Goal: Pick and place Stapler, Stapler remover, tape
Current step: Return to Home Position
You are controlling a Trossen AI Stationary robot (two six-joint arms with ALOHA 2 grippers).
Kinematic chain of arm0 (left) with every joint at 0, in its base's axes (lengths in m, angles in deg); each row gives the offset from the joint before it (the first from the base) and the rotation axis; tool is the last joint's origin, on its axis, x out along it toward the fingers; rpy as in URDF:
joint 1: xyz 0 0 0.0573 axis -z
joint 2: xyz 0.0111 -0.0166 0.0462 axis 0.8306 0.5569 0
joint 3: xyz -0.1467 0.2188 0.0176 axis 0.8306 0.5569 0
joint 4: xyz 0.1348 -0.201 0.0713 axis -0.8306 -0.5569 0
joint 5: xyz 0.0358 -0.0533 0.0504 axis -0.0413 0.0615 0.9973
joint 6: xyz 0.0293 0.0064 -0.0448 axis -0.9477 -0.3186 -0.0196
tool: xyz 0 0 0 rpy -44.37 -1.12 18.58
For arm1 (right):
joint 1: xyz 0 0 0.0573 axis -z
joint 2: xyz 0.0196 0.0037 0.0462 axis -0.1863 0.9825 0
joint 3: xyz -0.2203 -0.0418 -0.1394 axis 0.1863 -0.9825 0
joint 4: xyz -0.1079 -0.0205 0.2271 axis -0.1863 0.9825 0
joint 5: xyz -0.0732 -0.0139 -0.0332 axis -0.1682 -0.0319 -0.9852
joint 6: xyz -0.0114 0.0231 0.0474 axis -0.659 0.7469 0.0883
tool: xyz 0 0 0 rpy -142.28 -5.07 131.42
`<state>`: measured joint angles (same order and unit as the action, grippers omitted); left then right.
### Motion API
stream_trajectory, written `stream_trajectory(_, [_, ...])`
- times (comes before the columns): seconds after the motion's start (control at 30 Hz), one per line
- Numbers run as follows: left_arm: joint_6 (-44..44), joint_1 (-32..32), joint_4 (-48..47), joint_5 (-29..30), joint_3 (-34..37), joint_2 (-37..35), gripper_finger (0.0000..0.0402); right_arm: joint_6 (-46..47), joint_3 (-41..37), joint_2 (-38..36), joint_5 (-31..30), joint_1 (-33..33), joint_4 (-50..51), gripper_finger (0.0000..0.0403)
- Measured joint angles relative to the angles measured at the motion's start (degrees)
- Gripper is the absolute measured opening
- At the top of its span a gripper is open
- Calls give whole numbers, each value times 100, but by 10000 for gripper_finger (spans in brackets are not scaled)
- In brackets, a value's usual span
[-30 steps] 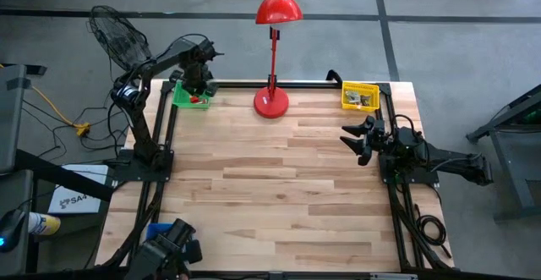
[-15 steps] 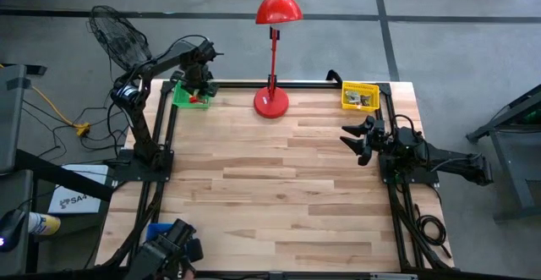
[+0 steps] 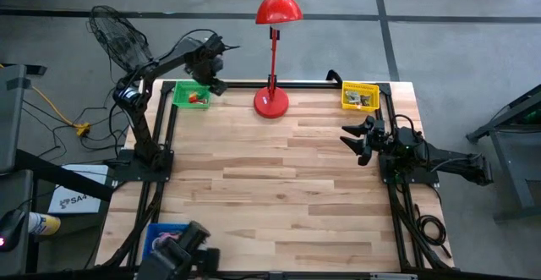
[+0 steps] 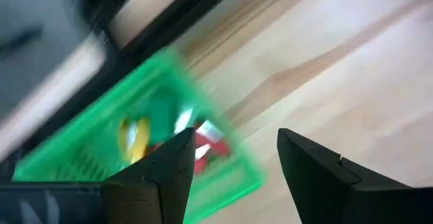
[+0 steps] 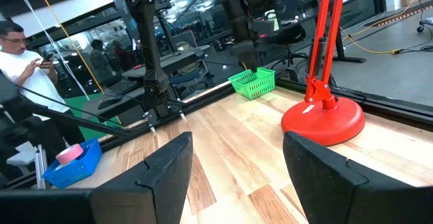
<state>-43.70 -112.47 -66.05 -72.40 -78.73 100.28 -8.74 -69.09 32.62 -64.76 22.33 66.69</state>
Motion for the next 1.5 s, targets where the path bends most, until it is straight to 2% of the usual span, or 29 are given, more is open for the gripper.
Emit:
stream_trajectory(0.13, [-415,448,257,-350,-187,-2,206,0,0,0,0,2,2,222])
stream_trajectory(0.33, [-430,1108,1017,-758,-224,-167,206,0,0,0,0,1,2,222])
stream_trajectory(0.6, [-433,2190,2515,-742,-224,-798,206,0,0,0,0,0,2,222])
stream_trajectory(0.8, [-506,3013,3076,-272,-197,-1219,206,0,0,0,0,1,2,222])
stream_trajectory(1.17, [-276,4175,4088,286,661,-1814,206,0,0,0,0,0,2,222])
stream_trajectory(1.37, [-235,4711,4367,326,1327,-2190,206,0,0,0,0,2,0,222])
stream_trajectory(1.5, [-242,4969,4500,145,1850,-2608,206,0,0,0,0,0,0,222])
